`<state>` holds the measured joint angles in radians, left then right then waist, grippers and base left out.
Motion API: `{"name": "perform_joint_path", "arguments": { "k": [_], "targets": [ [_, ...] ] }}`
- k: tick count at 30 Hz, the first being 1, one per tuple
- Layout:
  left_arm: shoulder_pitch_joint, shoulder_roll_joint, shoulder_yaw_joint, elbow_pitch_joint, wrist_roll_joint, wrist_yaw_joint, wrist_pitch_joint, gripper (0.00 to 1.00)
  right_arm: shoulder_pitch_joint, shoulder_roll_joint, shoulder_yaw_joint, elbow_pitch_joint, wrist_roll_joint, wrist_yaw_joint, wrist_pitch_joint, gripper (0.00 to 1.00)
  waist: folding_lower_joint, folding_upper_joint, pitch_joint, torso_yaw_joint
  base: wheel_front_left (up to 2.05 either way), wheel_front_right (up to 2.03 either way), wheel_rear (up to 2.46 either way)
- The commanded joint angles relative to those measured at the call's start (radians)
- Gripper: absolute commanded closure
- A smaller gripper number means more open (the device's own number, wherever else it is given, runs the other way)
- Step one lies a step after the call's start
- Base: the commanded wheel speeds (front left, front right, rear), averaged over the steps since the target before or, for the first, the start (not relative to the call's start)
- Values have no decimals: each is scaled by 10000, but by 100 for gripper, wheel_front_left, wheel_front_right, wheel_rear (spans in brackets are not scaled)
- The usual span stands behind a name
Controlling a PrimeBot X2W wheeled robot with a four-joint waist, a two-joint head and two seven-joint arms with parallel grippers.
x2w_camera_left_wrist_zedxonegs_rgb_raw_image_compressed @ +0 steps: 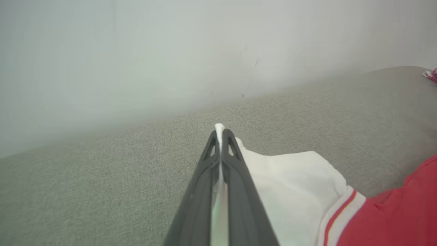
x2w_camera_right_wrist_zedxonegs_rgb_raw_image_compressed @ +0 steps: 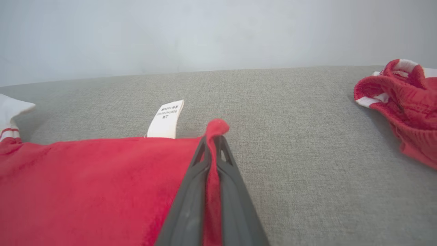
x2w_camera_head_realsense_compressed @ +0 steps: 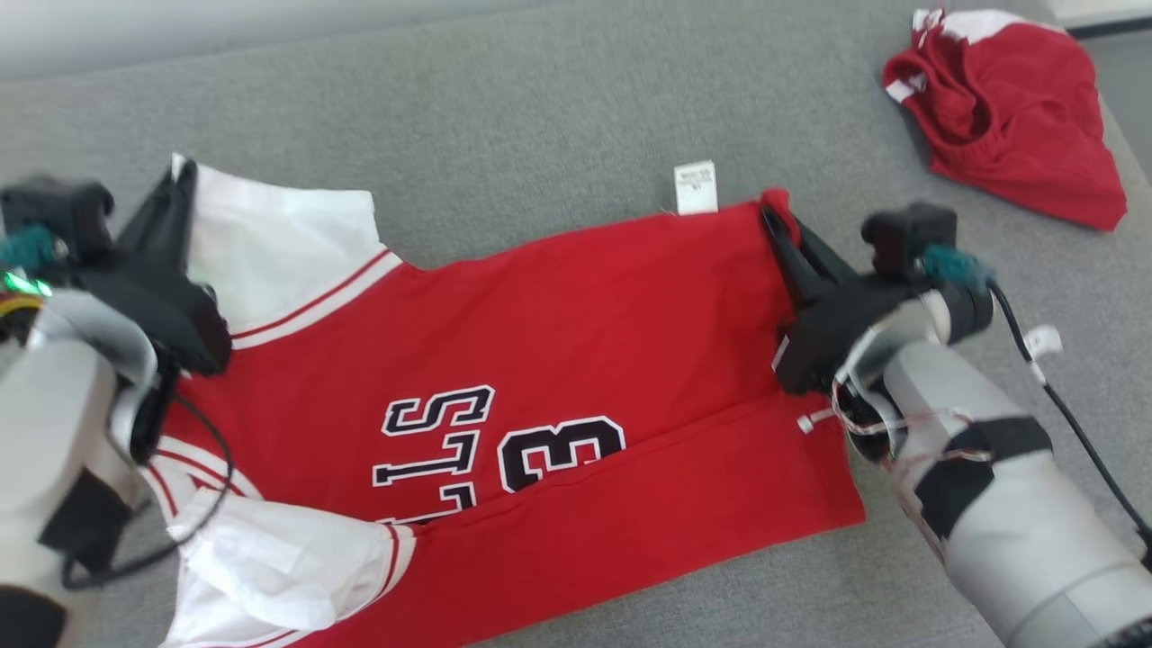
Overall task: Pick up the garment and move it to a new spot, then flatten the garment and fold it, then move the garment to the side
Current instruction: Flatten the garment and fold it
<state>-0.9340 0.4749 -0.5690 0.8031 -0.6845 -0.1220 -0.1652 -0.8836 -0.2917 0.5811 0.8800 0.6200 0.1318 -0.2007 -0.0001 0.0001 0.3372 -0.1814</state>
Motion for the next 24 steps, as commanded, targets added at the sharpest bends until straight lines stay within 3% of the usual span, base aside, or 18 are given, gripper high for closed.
{"name": "perform_joint_path", "arguments": {
  "k": [1, 9, 17, 24],
  "targets": [
    [403, 4, 40, -187, -71, 94, -162, 100, 304, -96, 35, -128, 76, -29, -127, 100, 1, -1, -371, 269, 0, 0, 0],
    [2988, 175, 488, -3022, -473, 943, -824, 100, 1856, -834, -322, -962, 135, -29, -559, 100, 1, -1, -972, 867, 0, 0, 0],
    [5507, 203, 988, -6134, -741, 2098, -971, 100, 2991, -1195, -1326, -1229, 99, -29, -641, 100, 1, -1, -1417, 1352, 0, 0, 0],
    [6962, 69, 963, -7603, -590, 2573, -990, 100, 3794, -1301, -2199, -1715, -221, -29, -647, 100, 1, -1, -1607, 1636, 0, 0, 0]
  ]
}}
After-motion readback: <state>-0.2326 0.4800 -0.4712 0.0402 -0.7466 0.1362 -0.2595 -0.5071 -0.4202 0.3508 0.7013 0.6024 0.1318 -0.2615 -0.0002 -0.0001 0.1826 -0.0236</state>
